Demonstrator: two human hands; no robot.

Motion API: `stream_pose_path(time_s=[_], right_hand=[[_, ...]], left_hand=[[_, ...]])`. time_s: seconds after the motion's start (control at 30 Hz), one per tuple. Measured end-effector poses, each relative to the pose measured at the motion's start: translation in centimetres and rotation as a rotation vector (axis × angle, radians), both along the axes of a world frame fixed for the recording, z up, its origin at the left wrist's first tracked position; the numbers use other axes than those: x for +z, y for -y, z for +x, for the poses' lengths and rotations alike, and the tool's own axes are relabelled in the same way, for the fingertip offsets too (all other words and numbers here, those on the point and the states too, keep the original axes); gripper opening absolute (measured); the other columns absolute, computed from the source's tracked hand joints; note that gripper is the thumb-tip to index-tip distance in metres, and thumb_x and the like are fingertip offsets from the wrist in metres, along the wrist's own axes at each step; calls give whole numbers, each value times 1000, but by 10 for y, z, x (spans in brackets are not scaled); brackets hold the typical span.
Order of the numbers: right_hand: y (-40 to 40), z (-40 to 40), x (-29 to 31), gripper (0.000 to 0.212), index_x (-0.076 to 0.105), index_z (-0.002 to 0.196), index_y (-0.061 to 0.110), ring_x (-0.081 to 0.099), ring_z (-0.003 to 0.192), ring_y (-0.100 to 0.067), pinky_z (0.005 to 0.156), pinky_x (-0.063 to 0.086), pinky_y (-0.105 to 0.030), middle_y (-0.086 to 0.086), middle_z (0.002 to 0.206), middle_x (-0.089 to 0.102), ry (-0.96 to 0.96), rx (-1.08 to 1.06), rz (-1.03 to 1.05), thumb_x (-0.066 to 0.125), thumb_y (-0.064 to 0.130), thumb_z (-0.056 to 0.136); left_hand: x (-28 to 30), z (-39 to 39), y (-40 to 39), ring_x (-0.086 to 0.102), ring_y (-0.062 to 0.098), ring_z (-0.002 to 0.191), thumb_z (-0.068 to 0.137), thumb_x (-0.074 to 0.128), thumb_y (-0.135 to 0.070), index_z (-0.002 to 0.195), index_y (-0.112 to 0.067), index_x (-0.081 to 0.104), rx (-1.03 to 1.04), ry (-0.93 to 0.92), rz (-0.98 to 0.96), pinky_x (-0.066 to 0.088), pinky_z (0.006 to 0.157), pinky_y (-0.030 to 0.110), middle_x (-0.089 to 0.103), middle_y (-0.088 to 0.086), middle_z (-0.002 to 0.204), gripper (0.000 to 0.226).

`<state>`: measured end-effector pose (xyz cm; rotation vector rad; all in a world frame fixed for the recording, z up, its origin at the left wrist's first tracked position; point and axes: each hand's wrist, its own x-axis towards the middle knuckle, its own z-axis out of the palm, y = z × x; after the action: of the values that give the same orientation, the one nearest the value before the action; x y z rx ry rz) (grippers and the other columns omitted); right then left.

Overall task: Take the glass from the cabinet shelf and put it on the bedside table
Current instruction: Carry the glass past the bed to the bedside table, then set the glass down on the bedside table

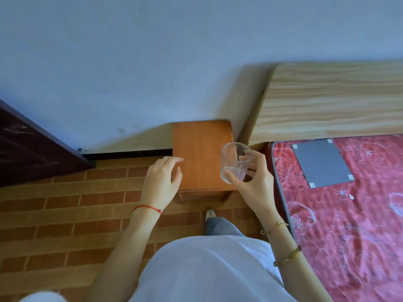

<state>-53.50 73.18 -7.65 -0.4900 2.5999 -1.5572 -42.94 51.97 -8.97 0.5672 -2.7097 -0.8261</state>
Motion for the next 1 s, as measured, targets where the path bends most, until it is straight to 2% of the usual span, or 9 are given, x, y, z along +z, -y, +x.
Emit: stream_pose_path(time_s=[0.23, 0.4, 0.63, 0.73, 0.87, 1.0], right_hand=[[27, -94, -20, 70, 46, 128, 24, 62, 105, -4, 87, 57, -26, 11, 116, 63, 60, 64, 20, 82, 39, 69], [51, -152, -52, 72, 44, 127, 20, 61, 107, -9, 90, 56, -37, 9, 119, 61, 104, 122, 77, 84, 32, 69], [87, -215, -122, 75, 42, 130, 20, 62, 106, -10, 89, 56, -35, 9, 123, 60, 193, 181, 138, 83, 33, 69], [104, -236, -158, 74, 41, 130, 22, 61, 106, -9, 89, 56, -30, 10, 123, 59, 226, 167, 152, 83, 32, 69], [127, -262, -208, 76, 41, 133, 25, 60, 107, -6, 87, 50, -16, 10, 123, 59, 256, 152, 172, 81, 35, 70], [150, -283, -265, 75, 43, 136, 20, 59, 112, -10, 90, 47, -15, 4, 128, 59, 236, 129, 180, 80, 33, 72]], left_hand=[[-35, -86, 17, 63, 20, 108, 94, 53, -17, 123, -13, 61, 78, 62, -25, 49, 100, 38, 69, 4, 116, 31], [-74, -140, 29, 64, 20, 106, 93, 54, -15, 123, -11, 61, 55, 136, -43, 52, 96, 40, 69, 6, 113, 31], [-147, -205, 62, 60, 23, 113, 91, 53, -13, 123, -11, 61, 3, 260, -80, 47, 100, 41, 67, 7, 117, 32], [-184, -228, 77, 56, 23, 120, 92, 53, -15, 127, -11, 58, 1, 295, -80, 42, 106, 41, 63, 8, 124, 35], [-236, -252, 94, 47, 24, 130, 95, 47, -20, 135, -10, 50, 16, 382, -109, 38, 112, 42, 55, 9, 135, 41], [-300, -259, 102, 42, 27, 136, 97, 42, -24, 140, -9, 44, 40, 476, -134, 36, 114, 43, 48, 12, 143, 46]])
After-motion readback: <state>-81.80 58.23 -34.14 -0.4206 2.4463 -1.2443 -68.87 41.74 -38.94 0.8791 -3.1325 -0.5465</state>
